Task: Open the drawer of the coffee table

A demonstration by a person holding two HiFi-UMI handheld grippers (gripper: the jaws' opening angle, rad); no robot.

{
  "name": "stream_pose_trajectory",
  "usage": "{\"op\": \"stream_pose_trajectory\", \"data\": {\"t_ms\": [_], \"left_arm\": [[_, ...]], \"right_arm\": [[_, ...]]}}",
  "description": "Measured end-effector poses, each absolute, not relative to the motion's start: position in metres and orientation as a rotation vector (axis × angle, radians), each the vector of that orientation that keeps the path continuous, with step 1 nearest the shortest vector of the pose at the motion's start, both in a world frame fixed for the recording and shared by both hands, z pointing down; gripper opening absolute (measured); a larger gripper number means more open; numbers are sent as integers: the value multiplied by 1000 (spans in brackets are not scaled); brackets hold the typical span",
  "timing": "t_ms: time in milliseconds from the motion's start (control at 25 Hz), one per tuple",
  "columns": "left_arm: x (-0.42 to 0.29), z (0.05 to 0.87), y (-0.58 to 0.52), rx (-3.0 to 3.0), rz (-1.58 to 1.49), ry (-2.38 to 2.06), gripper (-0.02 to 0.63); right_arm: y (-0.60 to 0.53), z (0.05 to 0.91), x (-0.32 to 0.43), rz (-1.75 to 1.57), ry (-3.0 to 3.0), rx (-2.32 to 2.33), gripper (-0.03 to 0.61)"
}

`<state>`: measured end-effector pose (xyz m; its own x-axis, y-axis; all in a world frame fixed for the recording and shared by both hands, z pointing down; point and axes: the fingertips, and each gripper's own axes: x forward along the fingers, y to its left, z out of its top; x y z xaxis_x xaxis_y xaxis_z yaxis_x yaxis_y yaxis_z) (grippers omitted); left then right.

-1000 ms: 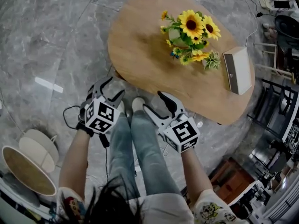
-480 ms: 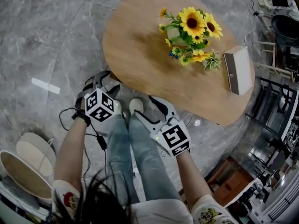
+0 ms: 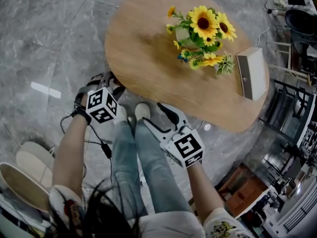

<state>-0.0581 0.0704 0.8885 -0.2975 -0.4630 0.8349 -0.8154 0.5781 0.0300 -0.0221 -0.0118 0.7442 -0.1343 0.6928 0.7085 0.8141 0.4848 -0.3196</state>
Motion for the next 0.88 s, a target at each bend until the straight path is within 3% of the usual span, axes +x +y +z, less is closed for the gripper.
{"op": "stream_pose_trajectory", "data": {"t_ms": [520, 880], "left_arm": [[-40, 888, 74, 1271, 778, -1808, 106], [-36, 888, 73, 1320, 873, -1759, 94]], "right_arm": [[-6, 750, -16, -170, -1835, -1265, 232], [-9, 759, -6, -212, -1796, -1288, 232]]}}
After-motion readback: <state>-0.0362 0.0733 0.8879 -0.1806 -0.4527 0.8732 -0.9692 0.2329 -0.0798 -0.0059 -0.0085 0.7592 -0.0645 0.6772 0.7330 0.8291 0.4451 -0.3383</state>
